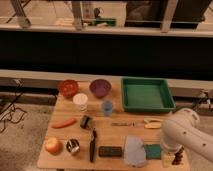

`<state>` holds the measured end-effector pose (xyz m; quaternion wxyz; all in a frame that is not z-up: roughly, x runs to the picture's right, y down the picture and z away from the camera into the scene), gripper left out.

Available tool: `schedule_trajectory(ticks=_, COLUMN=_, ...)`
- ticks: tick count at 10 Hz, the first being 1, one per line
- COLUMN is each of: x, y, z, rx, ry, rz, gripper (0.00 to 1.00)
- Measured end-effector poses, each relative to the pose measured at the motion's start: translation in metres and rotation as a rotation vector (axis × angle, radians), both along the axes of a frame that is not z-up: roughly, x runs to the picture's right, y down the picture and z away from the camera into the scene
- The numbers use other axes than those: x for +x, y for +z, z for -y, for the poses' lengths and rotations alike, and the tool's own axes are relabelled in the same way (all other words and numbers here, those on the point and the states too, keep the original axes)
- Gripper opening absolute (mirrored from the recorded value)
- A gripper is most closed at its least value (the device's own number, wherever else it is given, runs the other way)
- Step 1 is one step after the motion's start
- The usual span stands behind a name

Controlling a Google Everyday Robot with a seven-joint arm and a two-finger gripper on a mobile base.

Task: Wipe tray with sponge

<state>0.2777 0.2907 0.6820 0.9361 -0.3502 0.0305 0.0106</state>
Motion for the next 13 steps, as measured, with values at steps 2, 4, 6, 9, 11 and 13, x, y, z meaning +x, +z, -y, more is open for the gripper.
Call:
schedule_trajectory(ticks=2, x=-0.002, y=0.005, z=-0.007, rx=-0.010, ry=-0.007, rz=0.021, gripper=0.80)
schedule_trajectory(ticks=4, x=-0.004, y=0.011, z=-0.013, rx=-0.020, ry=-0.007, rz=0.048, gripper=0.80)
schedule_trajectory(ticks=6, x=-0.008, y=0.018, z=-0.018, rx=-0.032, ry=-0.005, rz=0.075, gripper=0.80)
schedule_trajectory(ticks=9, x=-0.009, y=0.029, z=-0.025, rx=-0.046, ry=-0.005, rz=0.098, gripper=0.80)
schedule_trajectory(ticks=11, x=-0.007, y=0.035, z=-0.029, rx=-0.054, ry=-0.004, rz=0.105, gripper=0.80)
schedule_trajectory(ticks=13, x=-0.006, y=0.042, z=-0.030, rx=-0.059, ry=-0.004, rz=0.109, gripper=0.80)
